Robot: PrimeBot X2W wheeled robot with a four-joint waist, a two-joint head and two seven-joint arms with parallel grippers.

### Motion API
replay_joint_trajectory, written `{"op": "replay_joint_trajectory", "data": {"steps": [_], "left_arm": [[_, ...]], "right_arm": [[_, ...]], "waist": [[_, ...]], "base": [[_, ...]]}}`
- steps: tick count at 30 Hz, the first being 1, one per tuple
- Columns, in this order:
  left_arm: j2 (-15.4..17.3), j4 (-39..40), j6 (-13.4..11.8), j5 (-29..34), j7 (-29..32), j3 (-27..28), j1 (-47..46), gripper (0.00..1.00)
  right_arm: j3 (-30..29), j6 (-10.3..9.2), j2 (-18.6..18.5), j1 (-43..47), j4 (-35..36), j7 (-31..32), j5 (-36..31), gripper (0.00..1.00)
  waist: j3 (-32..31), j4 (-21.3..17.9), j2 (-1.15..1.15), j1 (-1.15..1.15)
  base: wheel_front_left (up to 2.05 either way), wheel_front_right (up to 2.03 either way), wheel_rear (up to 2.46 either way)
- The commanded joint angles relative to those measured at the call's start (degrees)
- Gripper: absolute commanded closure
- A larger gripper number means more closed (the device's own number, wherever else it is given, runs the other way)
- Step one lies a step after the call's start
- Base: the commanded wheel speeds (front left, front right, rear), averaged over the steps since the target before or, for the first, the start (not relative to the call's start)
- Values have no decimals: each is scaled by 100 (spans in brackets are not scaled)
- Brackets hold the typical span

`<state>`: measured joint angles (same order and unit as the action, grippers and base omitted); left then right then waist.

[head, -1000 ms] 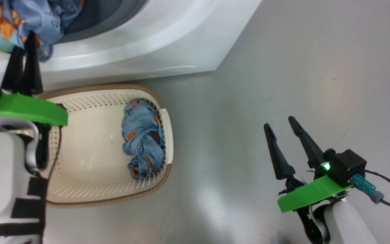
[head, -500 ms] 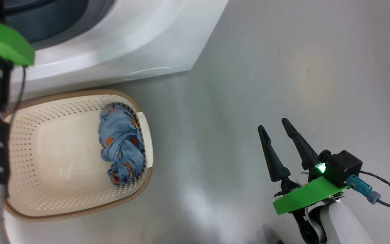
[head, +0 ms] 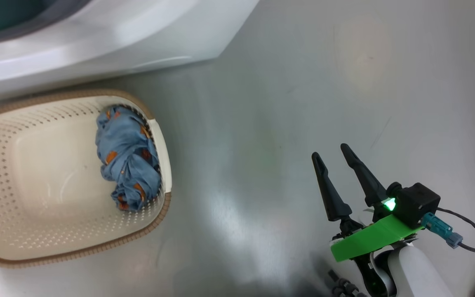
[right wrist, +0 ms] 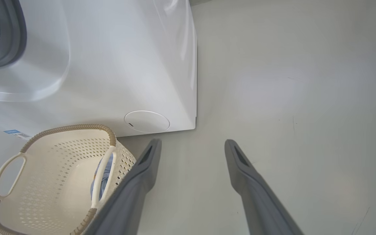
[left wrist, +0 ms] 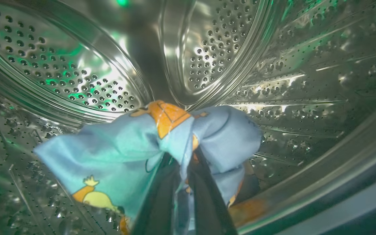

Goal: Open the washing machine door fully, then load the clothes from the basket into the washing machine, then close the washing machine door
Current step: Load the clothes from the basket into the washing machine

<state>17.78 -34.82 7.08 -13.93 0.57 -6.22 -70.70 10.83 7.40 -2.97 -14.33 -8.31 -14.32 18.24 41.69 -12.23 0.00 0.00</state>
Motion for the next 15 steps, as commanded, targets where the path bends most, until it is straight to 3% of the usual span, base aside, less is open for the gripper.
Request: {"op": "replay_joint_trajectory", "data": {"steps": [1, 6, 15], "left_arm": [[296, 69, 25, -14, 16, 74, -206, 100], [339, -98, 18, 99, -244, -32, -529, 100], [302, -501, 19, 230, -1300, -302, -1052, 100]], "right_arm": [[175, 9, 9, 54, 123, -68, 84, 0], [262, 9, 9, 30, 109, -68, 112, 0], [305, 9, 9, 46, 111, -68, 88, 0]], "waist": [[237, -17, 0, 0], [381, -17, 0, 0], [390, 9, 0, 0]], "base": [[0, 0, 0], [0, 0, 0], [0, 0, 0]]}}
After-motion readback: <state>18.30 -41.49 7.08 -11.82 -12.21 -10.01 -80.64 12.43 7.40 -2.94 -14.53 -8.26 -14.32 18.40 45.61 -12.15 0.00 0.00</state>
